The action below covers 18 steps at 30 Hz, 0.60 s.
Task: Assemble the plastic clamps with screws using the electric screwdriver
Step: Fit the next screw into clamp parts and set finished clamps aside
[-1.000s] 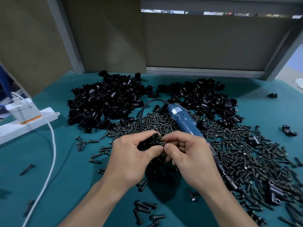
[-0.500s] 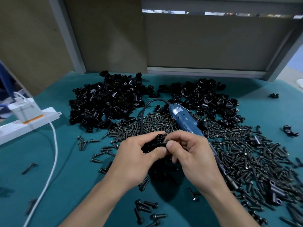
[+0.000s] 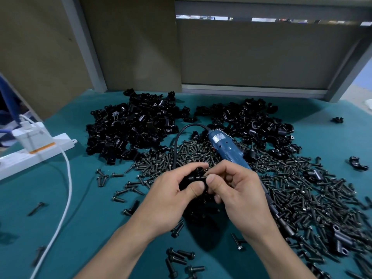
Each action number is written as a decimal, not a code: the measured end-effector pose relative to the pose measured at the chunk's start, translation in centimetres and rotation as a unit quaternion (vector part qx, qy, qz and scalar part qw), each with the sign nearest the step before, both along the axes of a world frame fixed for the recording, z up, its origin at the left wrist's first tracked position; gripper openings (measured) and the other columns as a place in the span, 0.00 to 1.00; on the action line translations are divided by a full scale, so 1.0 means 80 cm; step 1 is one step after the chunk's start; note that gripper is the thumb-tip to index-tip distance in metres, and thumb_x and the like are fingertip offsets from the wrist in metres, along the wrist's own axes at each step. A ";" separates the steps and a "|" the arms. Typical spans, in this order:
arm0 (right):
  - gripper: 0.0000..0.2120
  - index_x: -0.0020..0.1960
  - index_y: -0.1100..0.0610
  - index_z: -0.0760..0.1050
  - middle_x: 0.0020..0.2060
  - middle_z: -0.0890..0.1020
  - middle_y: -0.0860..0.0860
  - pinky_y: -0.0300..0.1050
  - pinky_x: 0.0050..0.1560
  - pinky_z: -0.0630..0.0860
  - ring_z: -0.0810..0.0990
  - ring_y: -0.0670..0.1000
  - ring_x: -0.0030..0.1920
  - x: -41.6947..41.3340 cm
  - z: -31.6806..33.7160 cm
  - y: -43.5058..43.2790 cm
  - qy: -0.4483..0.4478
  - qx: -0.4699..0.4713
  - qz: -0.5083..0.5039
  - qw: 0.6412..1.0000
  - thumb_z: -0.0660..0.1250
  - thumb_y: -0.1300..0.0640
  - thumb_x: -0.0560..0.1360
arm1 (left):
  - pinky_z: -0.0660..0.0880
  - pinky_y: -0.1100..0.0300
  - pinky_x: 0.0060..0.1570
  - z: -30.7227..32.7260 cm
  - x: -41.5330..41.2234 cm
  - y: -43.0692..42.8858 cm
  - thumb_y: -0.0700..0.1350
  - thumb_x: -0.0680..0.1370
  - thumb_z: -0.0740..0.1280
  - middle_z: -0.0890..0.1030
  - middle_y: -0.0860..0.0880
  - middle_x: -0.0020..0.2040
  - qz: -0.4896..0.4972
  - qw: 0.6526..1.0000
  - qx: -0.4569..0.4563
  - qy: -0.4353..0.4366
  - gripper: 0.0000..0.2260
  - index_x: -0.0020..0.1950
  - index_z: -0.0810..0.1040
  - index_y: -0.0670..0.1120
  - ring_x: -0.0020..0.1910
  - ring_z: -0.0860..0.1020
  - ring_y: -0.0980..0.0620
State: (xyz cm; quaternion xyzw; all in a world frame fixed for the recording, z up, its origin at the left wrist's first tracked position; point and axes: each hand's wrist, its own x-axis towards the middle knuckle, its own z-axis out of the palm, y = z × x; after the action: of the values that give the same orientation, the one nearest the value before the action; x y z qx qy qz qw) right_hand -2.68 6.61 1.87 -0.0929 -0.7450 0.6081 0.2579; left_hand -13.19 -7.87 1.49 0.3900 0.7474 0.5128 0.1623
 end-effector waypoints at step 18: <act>0.12 0.45 0.43 0.86 0.36 0.86 0.44 0.36 0.38 0.78 0.83 0.45 0.34 0.002 0.006 -0.006 -0.011 0.048 -0.062 0.997 0.77 0.61 0.75 | 0.77 0.66 0.45 0.005 0.004 -0.001 0.51 0.84 0.67 0.85 0.59 0.49 0.003 0.999 0.027 0.035 0.06 0.58 0.79 0.63 0.49 0.83 0.58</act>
State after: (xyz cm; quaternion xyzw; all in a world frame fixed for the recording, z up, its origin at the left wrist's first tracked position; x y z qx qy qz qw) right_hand -2.49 6.10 2.39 -0.1330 -0.7691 0.5535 0.2906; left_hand -12.89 -7.96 1.87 0.4095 0.7396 0.5196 0.1239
